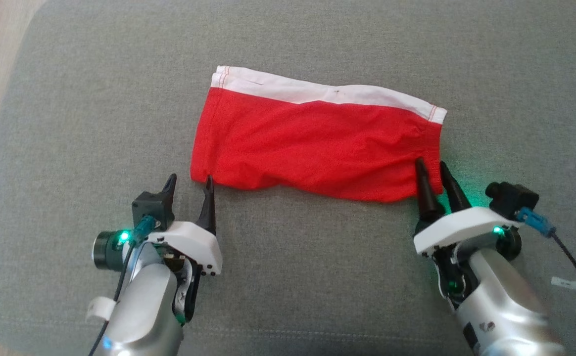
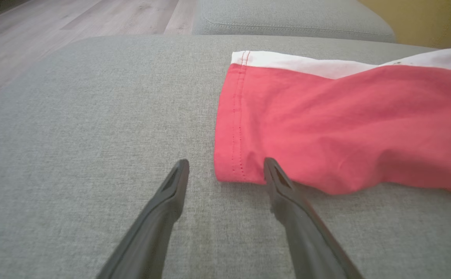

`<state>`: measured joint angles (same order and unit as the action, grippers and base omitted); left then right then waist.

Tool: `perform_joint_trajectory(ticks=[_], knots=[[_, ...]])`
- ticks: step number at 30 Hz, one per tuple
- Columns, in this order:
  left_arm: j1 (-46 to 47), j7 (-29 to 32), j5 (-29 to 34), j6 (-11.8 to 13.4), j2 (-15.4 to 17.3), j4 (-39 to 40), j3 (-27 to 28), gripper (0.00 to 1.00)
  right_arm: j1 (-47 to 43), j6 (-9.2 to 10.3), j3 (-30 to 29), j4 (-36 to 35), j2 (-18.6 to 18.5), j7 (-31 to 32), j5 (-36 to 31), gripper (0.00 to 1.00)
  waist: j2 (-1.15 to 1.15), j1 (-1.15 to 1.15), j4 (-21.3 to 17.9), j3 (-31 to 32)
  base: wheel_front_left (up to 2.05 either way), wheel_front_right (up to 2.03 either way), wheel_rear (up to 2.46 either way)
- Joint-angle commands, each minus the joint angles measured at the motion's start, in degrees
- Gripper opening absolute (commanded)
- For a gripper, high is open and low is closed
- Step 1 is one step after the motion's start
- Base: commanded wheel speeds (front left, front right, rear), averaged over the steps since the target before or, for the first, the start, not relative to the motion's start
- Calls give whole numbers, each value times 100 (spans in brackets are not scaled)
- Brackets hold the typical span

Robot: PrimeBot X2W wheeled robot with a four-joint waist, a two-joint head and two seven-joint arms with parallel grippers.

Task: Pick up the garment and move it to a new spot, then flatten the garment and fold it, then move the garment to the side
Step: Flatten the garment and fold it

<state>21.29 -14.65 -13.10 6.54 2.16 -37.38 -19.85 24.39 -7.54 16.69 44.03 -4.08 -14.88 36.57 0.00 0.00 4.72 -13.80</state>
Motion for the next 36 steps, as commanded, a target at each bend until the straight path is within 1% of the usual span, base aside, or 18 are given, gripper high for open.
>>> perform_joint_trajectory(ticks=[1,5,9,15,19,23,26,31,36], knots=[[66,-35,50,-6,73,165,129,100,38,5,200,-8,120,-12,161,0,0,0,6,-5,0,0,0],[64,-35,64,-10,73,174,103,100,46,5,210,-65,120,-12,469,0,0,0,19,11,0,0,0],[8,-35,87,-4,72,202,119,100,27,5,49,-165,120,-12,638,0,0,0,1,50,0,0,0],[-159,-35,125,39,72,415,154,100,-13,5,-321,-375,120,-12,589,0,0,0,-77,182,0,0,0],[-241,-35,107,51,72,500,142,100,-33,5,-350,-487,120,-12,623,0,0,0,-86,254,0,0,0],[-318,-35,48,54,72,547,72,100,11,5,127,-698,120,72,890,0,0,0,-9,339,0,0,0],[-363,-35,-29,72,72,562,-2,100,92,5,465,-940,120,193,1088,0,0,0,133,369,0,0,0],[-428,-35,-158,110,72,559,-172,100,260,5,937,-1232,120,354,1272,0,0,0,502,393,0,0,0],[-465,-35,-261,148,72,585,-339,100,529,5,1214,-1131,120,388,1293,0,0,0,976,375,0,0,0]])
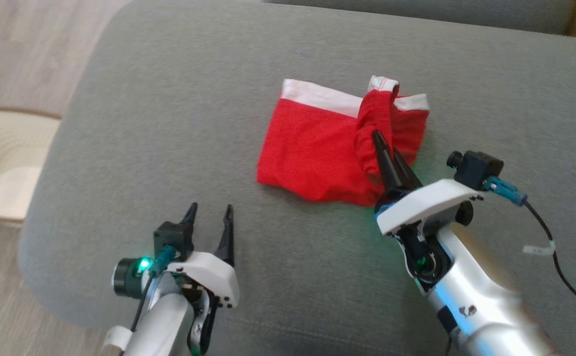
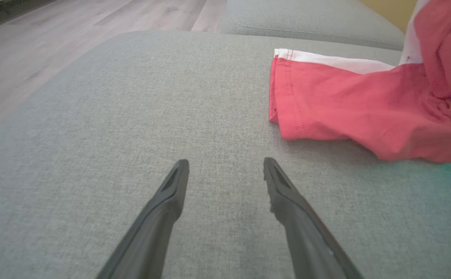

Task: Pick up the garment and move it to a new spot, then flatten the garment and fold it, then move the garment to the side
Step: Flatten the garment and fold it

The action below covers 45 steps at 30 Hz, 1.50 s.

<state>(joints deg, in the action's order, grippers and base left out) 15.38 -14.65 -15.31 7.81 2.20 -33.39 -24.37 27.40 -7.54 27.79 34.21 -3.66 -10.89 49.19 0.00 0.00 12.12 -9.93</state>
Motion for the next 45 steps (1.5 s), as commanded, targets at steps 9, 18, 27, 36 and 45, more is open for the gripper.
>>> perform_joint_trajectory(ticks=[9,18,27,36,45], knots=[[223,-35,-255,74,68,338,-417,100,867,5,464,730,78,-147,-9,31,0,0,1075,-123,0,0,0],[341,-35,-362,242,68,399,-624,100,1233,5,702,1120,78,-402,134,100,0,0,933,-186,0,0,0],[420,-35,-130,311,68,485,-346,100,749,5,-1457,745,78,-409,-1537,100,0,0,242,-206,0,0,0],[337,-35,198,309,68,544,106,100,-75,5,-2708,115,78,-410,-2812,100,0,0,-416,-123,0,0,0],[-47,-35,567,295,68,755,556,100,-917,5,-2977,-327,78,-410,-3489,100,0,0,-785,172,0,0,0]])
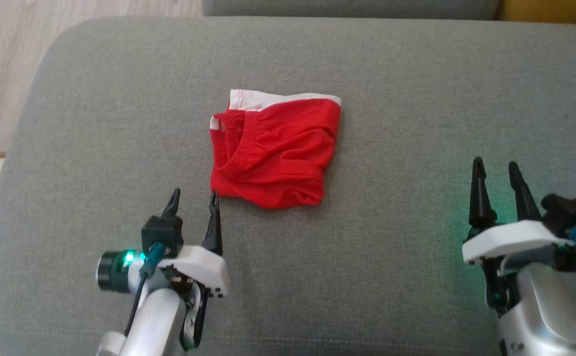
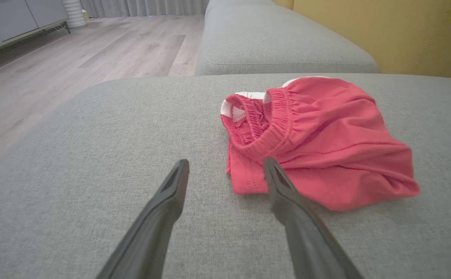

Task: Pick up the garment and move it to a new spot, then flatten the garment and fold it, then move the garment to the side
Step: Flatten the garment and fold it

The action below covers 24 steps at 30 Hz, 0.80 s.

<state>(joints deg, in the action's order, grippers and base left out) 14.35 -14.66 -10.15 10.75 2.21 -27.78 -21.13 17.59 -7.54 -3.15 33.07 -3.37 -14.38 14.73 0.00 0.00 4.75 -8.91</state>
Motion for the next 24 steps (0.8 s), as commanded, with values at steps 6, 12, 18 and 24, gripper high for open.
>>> perform_joint_trajectory(ticks=[6,12,18,24], knots=[[-293,-34,206,-36,66,295,477,100,-304,5,222,-315,49,-62,-251,100,0,0,-174,349,0,0,0],[-643,-34,329,-77,66,378,725,100,-562,5,397,-484,49,-62,-511,100,0,0,-276,574,0,0,0],[-871,-34,405,-110,66,442,959,100,-699,5,550,-735,49,-62,-724,100,0,0,-373,686,0,0,0],[-932,-34,424,-138,66,474,1097,100,-703,5,612,-761,49,-62,-659,100,0,0,-447,676,0,0,0]])
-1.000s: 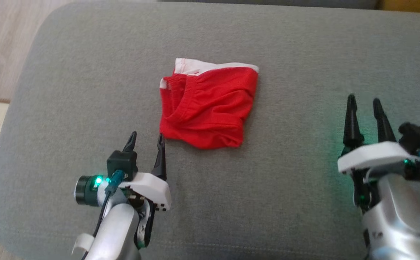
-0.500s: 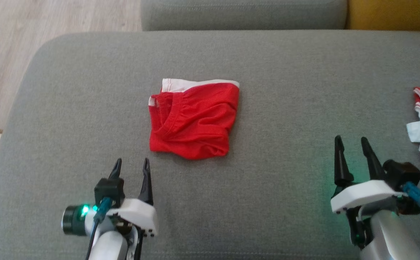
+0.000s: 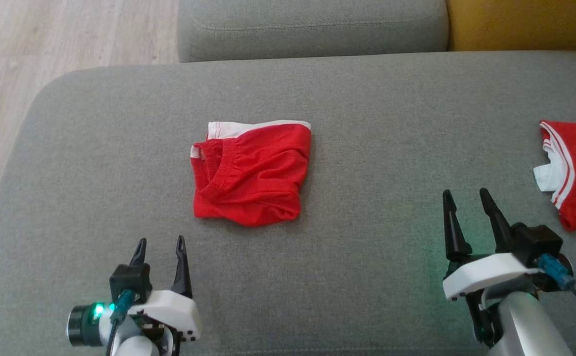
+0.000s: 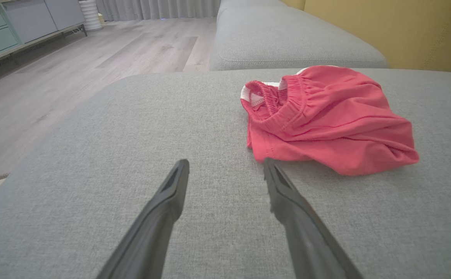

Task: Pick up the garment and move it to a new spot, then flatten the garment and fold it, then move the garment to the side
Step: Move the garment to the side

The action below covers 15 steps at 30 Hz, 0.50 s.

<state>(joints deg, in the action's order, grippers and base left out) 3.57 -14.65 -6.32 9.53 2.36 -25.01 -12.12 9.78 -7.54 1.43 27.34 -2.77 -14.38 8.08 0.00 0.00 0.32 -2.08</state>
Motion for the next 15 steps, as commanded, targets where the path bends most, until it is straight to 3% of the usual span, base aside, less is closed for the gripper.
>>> perform_joint_trajectory(ticks=[1,8,15], knots=[[150,-35,45,-22,52,201,204,100,83,5,168,-188,-11,-62,23,100,0,0,-10,-20,0,0,0],[339,-35,-42,-99,52,239,-20,100,192,5,312,-30,-10,-62,137,100,0,0,230,-282,0,0,0],[548,-35,-181,-156,52,270,-460,100,680,5,739,279,-10,-62,300,100,0,0,925,-617,0,0,0]])
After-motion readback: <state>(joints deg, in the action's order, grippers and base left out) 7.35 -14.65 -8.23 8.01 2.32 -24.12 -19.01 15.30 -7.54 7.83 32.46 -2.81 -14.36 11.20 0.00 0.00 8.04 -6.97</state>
